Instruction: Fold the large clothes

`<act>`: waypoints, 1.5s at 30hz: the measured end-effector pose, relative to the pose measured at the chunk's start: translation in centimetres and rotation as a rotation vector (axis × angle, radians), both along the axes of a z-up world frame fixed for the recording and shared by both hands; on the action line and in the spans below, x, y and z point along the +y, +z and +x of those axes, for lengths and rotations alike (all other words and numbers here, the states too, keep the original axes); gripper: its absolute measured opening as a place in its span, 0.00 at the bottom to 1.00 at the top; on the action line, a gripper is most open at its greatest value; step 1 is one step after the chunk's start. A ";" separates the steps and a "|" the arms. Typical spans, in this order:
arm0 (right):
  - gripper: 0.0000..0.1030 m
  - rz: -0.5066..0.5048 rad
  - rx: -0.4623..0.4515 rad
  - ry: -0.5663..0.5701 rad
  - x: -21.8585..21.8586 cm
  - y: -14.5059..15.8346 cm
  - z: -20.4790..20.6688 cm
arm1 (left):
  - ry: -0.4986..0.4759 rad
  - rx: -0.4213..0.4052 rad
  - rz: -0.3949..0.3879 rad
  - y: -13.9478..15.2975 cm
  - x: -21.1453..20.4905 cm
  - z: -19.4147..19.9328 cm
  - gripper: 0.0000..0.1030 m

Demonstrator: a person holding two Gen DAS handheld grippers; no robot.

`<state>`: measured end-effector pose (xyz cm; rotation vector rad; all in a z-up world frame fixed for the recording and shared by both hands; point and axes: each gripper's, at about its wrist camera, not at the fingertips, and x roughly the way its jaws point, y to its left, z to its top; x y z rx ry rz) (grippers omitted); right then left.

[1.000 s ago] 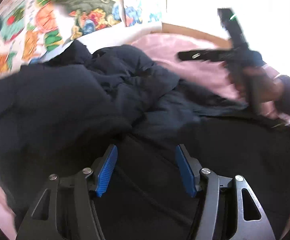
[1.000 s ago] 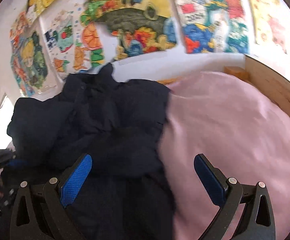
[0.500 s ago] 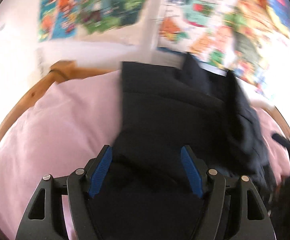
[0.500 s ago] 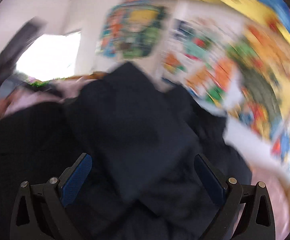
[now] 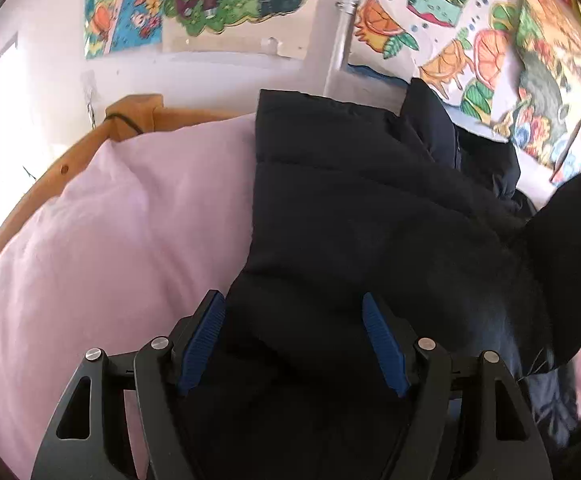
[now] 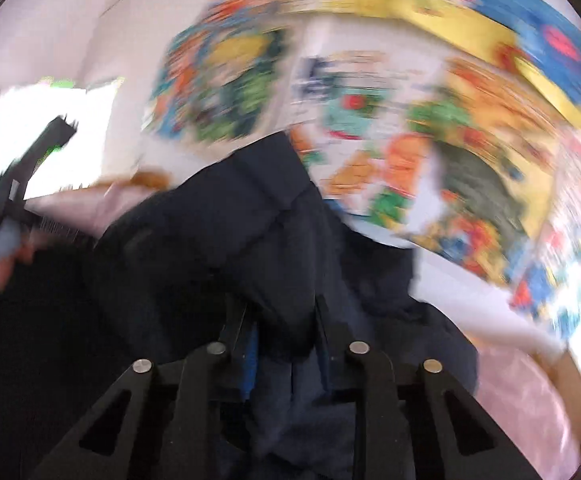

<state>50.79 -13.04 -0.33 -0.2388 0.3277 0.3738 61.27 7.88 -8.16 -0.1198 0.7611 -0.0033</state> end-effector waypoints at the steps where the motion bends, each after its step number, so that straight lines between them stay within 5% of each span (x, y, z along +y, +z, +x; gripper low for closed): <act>1: 0.22 0.047 0.031 -0.054 -2.0 0.1 0.3 | -0.005 -0.004 0.017 -0.2 -0.1 -0.2 0.64; 6: 0.27 0.198 0.268 -0.203 -9.7 -2.5 2.7 | -0.021 -0.010 0.073 -0.8 -1.1 -0.5 0.64; 10: 0.67 0.407 0.422 -0.295 -15.3 -5.6 4.2 | -0.042 -0.036 0.117 -0.5 -1.7 -0.9 0.64; 12: 0.80 0.505 0.479 -0.312 -17.6 -6.1 4.4 | -0.050 -0.058 0.129 0.0 -1.8 -1.1 0.64; 14: 0.81 0.523 0.483 -0.370 -19.0 -6.0 4.1 | -0.057 -0.089 0.134 0.6 -2.0 -1.4 0.64; 17: 0.81 0.397 0.385 -0.435 -18.6 -4.2 4.0 | -0.091 -0.156 0.145 2.0 -3.3 -1.5 0.64; 20: 0.81 0.251 0.264 -0.333 -15.5 -2.8 4.6 | -0.145 -0.167 0.203 2.4 -6.0 -0.8 0.64; 21: 0.81 0.126 0.239 -0.267 -12.9 -2.9 5.0 | -0.183 -0.149 0.246 2.1 -7.4 -0.2 0.64; 23: 0.72 -0.031 0.192 -0.169 -9.4 -3.8 5.5 | -0.208 -0.117 0.331 1.0 -9.1 1.0 0.64; 25: 0.49 -0.107 0.206 -0.126 -7.4 -5.3 6.2 | -0.198 -0.078 0.392 -0.4 -10.0 2.4 0.65; 31: 0.47 -0.113 0.331 -0.085 -7.5 -10.3 9.4 | -0.203 -0.053 0.337 -3.9 -8.5 4.9 0.77; 45: 0.47 -0.129 0.348 -0.062 -6.9 -14.8 11.8 | -0.189 -0.043 0.339 -6.7 -7.1 6.9 0.85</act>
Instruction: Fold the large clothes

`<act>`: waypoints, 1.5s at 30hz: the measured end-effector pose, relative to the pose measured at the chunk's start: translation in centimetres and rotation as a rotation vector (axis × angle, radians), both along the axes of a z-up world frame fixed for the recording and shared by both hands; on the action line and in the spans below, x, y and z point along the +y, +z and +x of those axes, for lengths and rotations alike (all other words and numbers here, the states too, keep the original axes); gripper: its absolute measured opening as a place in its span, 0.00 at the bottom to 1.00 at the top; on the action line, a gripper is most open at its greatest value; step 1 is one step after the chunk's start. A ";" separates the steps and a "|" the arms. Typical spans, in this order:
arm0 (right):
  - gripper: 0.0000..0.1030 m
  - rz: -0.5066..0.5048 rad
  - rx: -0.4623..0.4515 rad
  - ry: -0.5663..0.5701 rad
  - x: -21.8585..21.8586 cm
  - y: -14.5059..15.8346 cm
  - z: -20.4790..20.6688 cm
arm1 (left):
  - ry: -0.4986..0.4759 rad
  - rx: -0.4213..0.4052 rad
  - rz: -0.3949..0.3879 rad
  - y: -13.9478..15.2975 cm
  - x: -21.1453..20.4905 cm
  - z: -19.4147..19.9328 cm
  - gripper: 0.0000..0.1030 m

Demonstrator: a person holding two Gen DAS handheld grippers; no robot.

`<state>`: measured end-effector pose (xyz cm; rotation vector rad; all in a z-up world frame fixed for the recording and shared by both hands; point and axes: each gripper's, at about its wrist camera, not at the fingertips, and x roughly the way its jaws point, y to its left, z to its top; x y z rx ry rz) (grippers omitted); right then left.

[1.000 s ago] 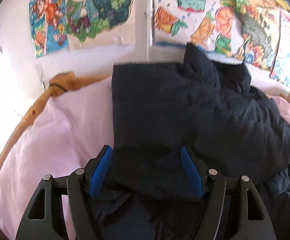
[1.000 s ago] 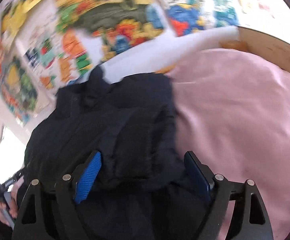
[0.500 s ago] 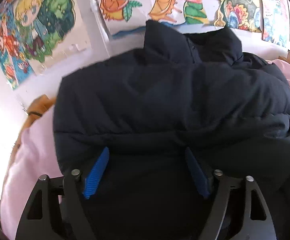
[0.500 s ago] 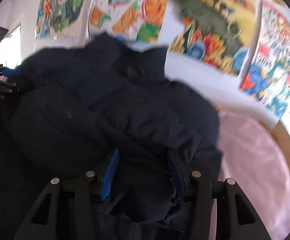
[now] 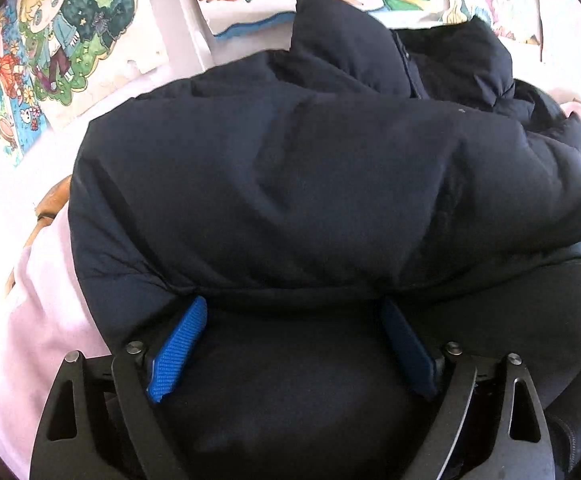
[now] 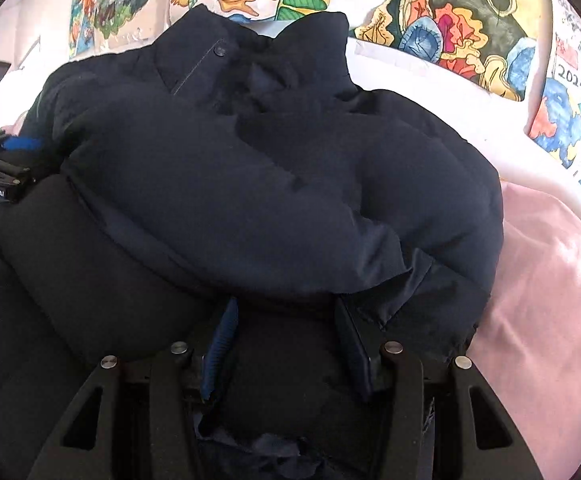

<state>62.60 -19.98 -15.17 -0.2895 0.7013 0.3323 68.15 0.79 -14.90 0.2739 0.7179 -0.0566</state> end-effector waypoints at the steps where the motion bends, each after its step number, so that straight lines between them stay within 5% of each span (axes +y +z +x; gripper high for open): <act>1: 0.47 0.006 -0.006 0.001 -0.1 0.2 -0.2 | -0.009 -0.006 -0.016 0.4 0.3 -0.3 0.85; 5: 0.59 0.117 -0.019 0.043 -1.5 2.3 -1.5 | -0.091 -0.022 -0.143 3.1 2.1 -2.5 0.88; 8: 0.85 0.210 -0.062 0.073 -2.7 5.5 -3.1 | -0.103 -0.043 -0.203 5.5 2.8 -4.0 0.88; 14: 0.88 0.252 -0.080 0.108 -2.8 10.4 -2.6 | -0.015 -0.033 -0.215 9.5 2.8 -5.5 0.88; 20: 0.88 0.206 -0.011 0.070 -0.4 12.3 4.0 | -0.056 0.018 -0.188 11.0 1.6 -2.0 0.88; 29: 0.87 0.352 0.086 -0.070 1.3 13.3 16.0 | -0.025 -0.012 -0.355 11.4 4.0 1.7 0.88; 35: 0.56 0.491 0.143 -0.214 0.4 11.2 20.6 | 0.005 -0.030 -0.344 12.8 4.5 5.5 0.88; 37: 0.35 0.497 0.132 -0.196 0.7 11.2 20.5 | -0.001 -0.033 -0.362 13.0 4.7 6.4 0.88; 40: 0.24 0.477 0.090 -0.161 1.2 11.4 19.3 | -0.035 -0.038 -0.423 13.5 4.9 7.3 0.88; 41: 0.23 0.476 0.074 -0.144 1.2 11.5 18.8 | -0.036 0.065 -0.462 13.7 4.9 7.7 0.88; 45: 0.19 0.481 0.008 -0.075 0.9 12.2 15.5 | -0.070 0.063 -0.488 14.2 3.9 9.1 0.88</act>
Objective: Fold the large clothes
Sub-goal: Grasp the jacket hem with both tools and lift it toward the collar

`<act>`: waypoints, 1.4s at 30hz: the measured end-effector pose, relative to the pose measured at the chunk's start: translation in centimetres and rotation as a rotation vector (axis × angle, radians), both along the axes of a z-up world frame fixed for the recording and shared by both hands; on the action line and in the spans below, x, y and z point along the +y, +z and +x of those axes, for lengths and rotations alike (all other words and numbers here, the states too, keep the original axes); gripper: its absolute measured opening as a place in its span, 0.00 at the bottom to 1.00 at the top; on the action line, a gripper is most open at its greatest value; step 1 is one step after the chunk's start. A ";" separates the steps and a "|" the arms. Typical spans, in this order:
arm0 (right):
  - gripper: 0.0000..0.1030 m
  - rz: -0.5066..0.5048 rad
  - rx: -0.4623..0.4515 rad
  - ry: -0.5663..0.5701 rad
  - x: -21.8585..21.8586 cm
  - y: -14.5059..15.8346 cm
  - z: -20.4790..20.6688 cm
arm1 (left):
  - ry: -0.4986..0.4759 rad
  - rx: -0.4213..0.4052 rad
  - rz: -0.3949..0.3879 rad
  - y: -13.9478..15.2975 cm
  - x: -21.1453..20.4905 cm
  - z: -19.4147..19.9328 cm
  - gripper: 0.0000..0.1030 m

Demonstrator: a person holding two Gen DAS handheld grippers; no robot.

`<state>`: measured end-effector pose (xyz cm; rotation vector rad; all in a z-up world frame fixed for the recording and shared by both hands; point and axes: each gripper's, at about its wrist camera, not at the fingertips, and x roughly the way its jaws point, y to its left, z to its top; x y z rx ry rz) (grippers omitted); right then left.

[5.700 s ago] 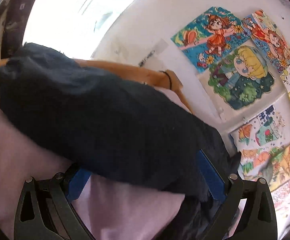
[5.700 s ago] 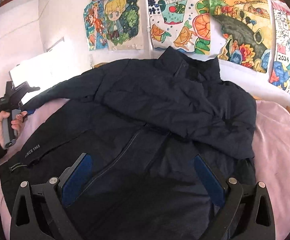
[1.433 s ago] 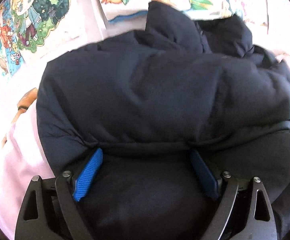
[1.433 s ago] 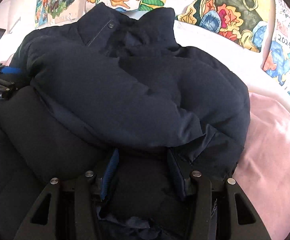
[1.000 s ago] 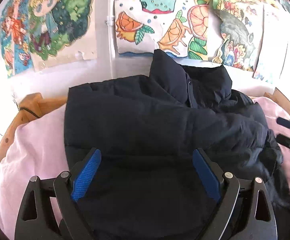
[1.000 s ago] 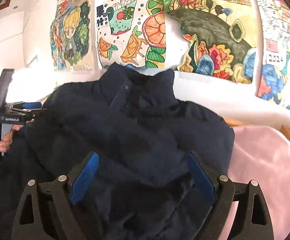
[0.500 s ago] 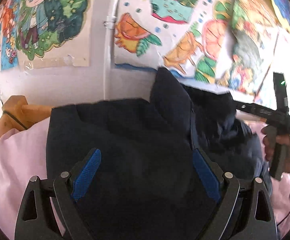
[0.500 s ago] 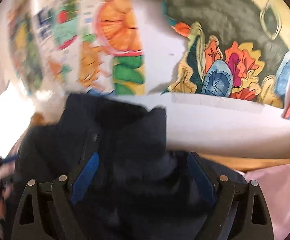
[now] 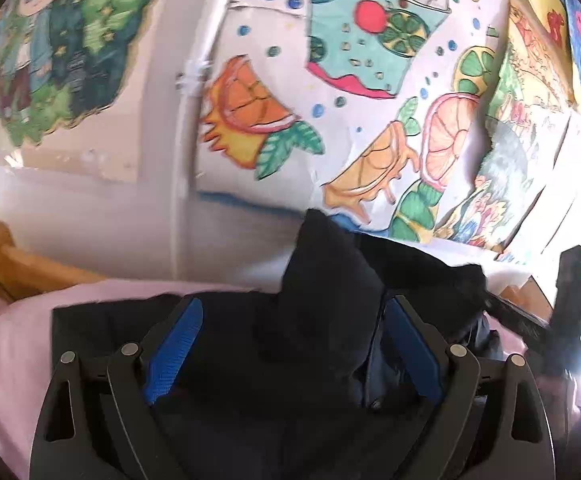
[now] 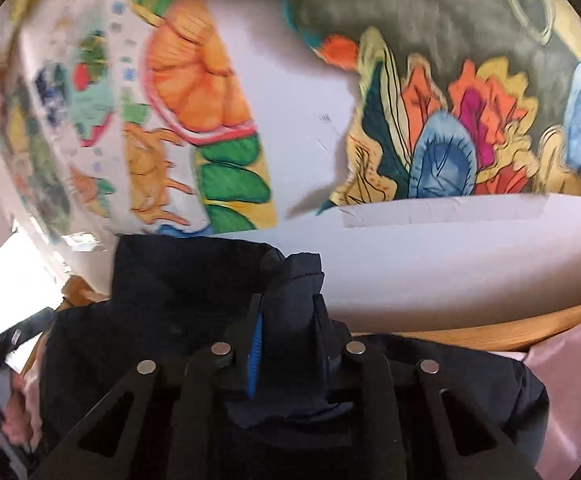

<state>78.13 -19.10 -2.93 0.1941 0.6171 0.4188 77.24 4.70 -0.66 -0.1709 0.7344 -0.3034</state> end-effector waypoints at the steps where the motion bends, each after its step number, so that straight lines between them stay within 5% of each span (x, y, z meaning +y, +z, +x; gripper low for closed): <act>1: 0.18 -0.010 -0.020 0.009 -0.1 0.2 -0.7 | -0.004 -0.006 0.020 0.1 -0.4 0.3 0.88; 4: 0.18 -0.066 -0.109 0.060 -0.1 0.8 -3.9 | -0.027 -0.028 0.027 0.4 -1.1 0.6 0.88; 9: 0.18 -0.201 -0.208 0.119 0.7 0.8 -8.5 | -0.037 -0.020 -0.081 1.1 -1.2 0.9 0.88; 14: 0.17 -0.303 -0.284 0.165 1.9 0.4 -11.9 | 0.022 0.032 -0.034 0.9 -1.8 0.9 0.84; 16: 0.17 -0.322 -0.295 0.171 1.9 0.2 -12.9 | 0.010 0.036 -0.070 0.8 -1.7 -0.5 0.56; 22: 0.17 -0.308 -0.276 0.161 1.1 0.2 -13.9 | 0.048 0.034 -0.046 0.5 -0.6 -4.2 0.15; 32: 0.17 -0.333 -0.338 0.174 -0.1 2.0 -19.8 | -0.002 -0.174 0.042 2.9 -0.4 -16.6 0.10; 37: 0.17 -0.331 -0.332 0.189 -0.7 0.9 -23.2 | -0.065 -0.249 0.156 0.9 -2.4 -21.1 0.06; 42: 0.17 -0.326 -0.286 0.183 -0.7 -1.7 -24.6 | -0.059 -0.205 0.191 -3.3 -2.4 -22.9 0.05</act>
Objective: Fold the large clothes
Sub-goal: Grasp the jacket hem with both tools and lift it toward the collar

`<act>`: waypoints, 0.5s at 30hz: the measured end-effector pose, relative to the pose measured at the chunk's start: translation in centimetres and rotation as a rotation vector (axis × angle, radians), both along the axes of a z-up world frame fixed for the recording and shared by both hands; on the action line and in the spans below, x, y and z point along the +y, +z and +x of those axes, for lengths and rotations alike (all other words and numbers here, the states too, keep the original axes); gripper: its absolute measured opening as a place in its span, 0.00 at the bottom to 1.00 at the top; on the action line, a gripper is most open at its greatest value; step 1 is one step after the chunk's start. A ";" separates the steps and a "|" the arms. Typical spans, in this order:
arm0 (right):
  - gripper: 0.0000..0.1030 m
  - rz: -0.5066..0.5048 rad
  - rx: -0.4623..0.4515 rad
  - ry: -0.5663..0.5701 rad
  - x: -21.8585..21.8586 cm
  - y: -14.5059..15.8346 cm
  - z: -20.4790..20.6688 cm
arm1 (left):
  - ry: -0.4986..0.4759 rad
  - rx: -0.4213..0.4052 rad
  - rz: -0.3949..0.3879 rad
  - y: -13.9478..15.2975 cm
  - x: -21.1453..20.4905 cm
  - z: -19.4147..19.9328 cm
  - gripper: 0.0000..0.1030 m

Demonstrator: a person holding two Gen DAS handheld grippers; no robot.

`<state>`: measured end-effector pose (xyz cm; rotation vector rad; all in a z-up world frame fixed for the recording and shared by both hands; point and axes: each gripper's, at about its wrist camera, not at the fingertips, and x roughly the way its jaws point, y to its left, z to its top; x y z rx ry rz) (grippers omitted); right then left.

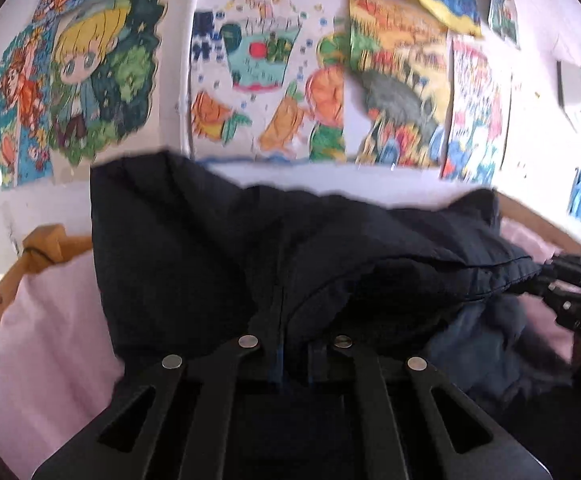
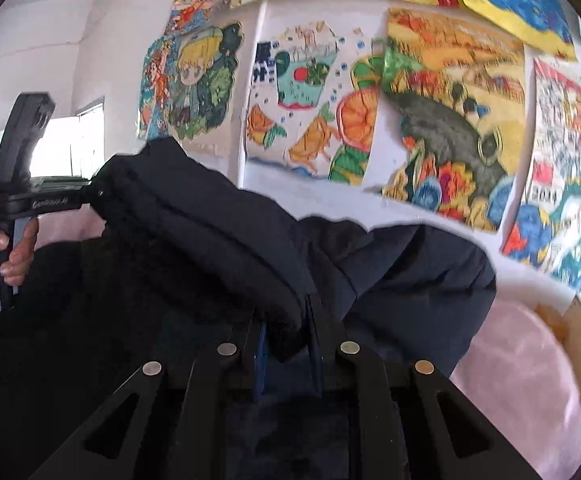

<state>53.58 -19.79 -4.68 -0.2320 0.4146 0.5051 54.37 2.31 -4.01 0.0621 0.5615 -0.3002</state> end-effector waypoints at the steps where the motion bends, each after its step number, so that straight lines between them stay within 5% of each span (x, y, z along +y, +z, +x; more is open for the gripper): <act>1: 0.17 -0.012 0.004 -0.003 0.2 -0.5 -0.1 | 0.004 0.008 0.010 -0.6 0.0 0.0 0.05; 6: 0.21 -0.038 0.029 0.003 0.6 -0.5 0.0 | 0.017 0.035 0.022 -3.7 0.1 0.9 0.05; 15: 0.31 0.169 -0.056 0.050 -1.5 6.3 -1.3 | 0.006 0.040 -0.007 -4.4 0.8 0.8 0.04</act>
